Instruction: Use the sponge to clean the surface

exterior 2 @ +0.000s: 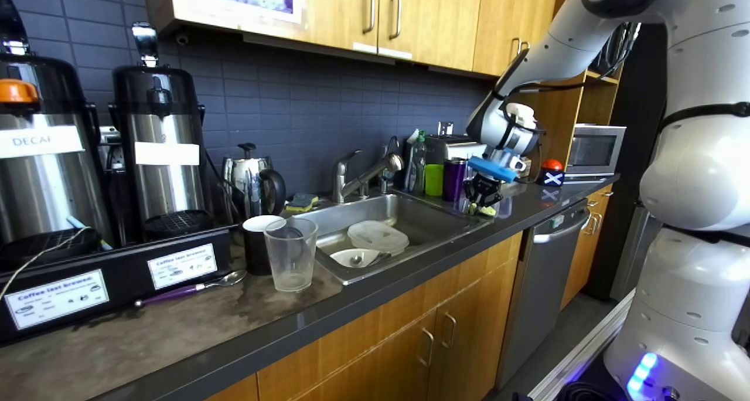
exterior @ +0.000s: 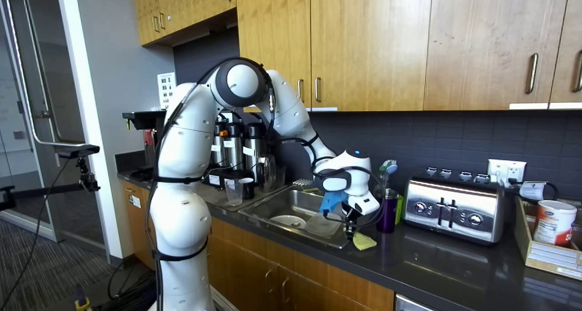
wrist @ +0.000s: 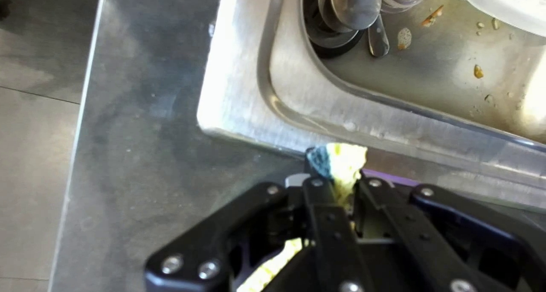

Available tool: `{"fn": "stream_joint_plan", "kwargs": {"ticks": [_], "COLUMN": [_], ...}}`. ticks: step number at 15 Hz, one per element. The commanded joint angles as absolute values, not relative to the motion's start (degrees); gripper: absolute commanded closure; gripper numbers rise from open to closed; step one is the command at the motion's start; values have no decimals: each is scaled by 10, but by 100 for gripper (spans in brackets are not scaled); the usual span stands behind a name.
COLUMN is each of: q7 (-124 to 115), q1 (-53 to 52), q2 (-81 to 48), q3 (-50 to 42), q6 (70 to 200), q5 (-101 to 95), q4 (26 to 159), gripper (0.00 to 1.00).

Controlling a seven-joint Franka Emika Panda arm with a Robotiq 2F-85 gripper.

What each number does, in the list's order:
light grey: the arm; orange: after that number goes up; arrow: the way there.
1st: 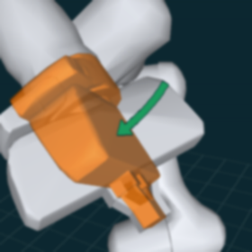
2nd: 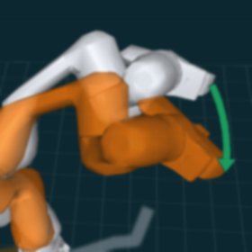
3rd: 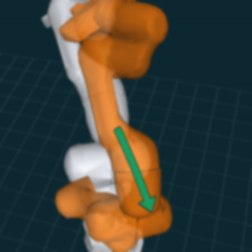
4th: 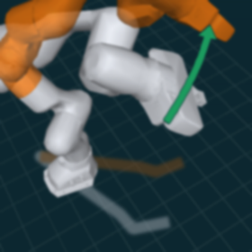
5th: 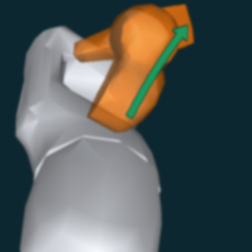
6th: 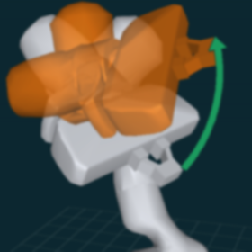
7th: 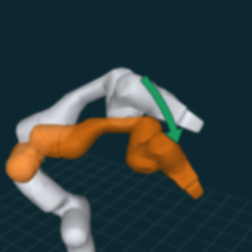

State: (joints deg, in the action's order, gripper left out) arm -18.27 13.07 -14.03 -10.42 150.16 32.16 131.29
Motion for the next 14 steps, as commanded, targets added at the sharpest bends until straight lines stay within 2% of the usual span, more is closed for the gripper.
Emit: {"fn": "stream_joint_plan", "kwargs": {"ticks": [1,13,14], "q7": [-127,-90,-105], "q1": [148,145,144], "q2": [-172,-171,-140], "q3": [-83,-91,-101], "q6": [1497,1492,1488], "q5": [381,416,399], "q4": [1310,1312,1312], "gripper": [97,97,97]}}
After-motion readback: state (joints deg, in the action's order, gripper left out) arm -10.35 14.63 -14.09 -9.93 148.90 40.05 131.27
